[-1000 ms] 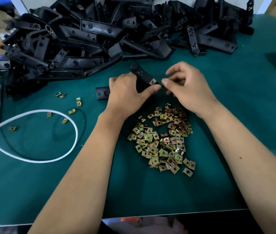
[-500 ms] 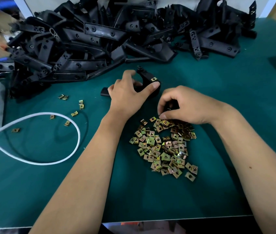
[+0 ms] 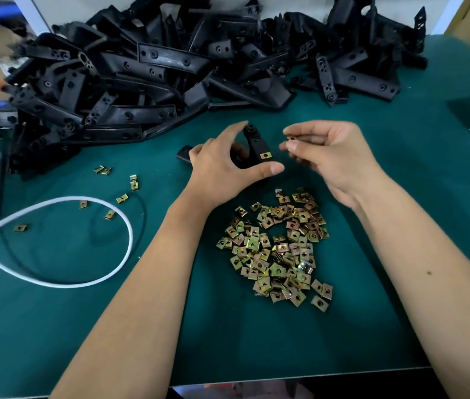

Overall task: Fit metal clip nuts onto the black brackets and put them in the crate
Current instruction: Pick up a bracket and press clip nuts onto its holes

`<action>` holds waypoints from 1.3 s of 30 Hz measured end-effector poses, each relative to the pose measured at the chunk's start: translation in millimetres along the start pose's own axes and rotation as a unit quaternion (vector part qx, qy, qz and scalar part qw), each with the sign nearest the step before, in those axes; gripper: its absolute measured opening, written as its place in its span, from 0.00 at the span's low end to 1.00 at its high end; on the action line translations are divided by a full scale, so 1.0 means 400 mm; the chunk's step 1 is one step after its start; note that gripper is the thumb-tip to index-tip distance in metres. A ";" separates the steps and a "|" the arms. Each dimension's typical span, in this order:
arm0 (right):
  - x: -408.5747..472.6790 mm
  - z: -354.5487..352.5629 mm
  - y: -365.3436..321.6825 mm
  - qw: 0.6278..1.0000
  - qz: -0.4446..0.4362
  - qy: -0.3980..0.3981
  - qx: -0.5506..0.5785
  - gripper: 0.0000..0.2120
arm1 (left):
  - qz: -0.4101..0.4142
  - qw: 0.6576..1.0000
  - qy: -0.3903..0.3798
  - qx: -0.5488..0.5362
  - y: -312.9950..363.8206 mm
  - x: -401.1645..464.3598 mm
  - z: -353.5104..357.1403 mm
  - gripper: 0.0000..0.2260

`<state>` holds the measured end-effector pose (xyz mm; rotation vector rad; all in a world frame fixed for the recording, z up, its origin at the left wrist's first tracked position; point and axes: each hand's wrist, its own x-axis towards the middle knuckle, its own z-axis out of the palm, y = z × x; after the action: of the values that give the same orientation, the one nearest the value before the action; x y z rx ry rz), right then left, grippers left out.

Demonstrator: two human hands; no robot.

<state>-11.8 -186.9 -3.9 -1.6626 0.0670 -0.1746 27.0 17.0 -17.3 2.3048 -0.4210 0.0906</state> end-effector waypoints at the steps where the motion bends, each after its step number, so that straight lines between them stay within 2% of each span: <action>1: 0.000 0.003 0.001 1.000 -0.001 0.001 0.005 0.09 | 0.013 1.000 0.005 0.006 0.002 -0.003 0.002 0.51; 5: -0.001 0.016 0.003 0.999 -0.018 0.031 0.021 0.07 | 0.065 0.997 0.026 0.039 0.001 -0.006 0.008 0.50; 13: 0.005 0.019 0.016 0.993 0.002 0.092 0.071 0.04 | 0.102 0.991 0.072 0.055 -0.006 -0.001 0.014 0.49; 15: 0.006 0.019 0.018 0.994 0.003 0.088 0.059 0.02 | 0.106 0.989 0.082 0.058 -0.007 0.000 0.014 0.49; 22: 0.003 0.028 0.023 0.999 -0.002 0.041 0.024 0.12 | 0.114 0.987 0.084 0.078 -0.007 -0.001 0.015 0.50; 29: 0.000 0.031 0.018 0.997 -0.034 0.059 0.030 0.03 | 0.132 0.985 0.078 0.080 -0.003 -0.005 0.017 0.50; 39: 0.004 0.029 0.023 0.998 -0.050 0.041 0.007 0.11 | 0.147 0.984 0.065 0.076 -0.001 -0.004 0.019 0.50</action>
<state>-7.9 -176.8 -13.9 -1.6458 0.0452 -0.3181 24.9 12.1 -23.2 2.3518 -0.7036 0.4303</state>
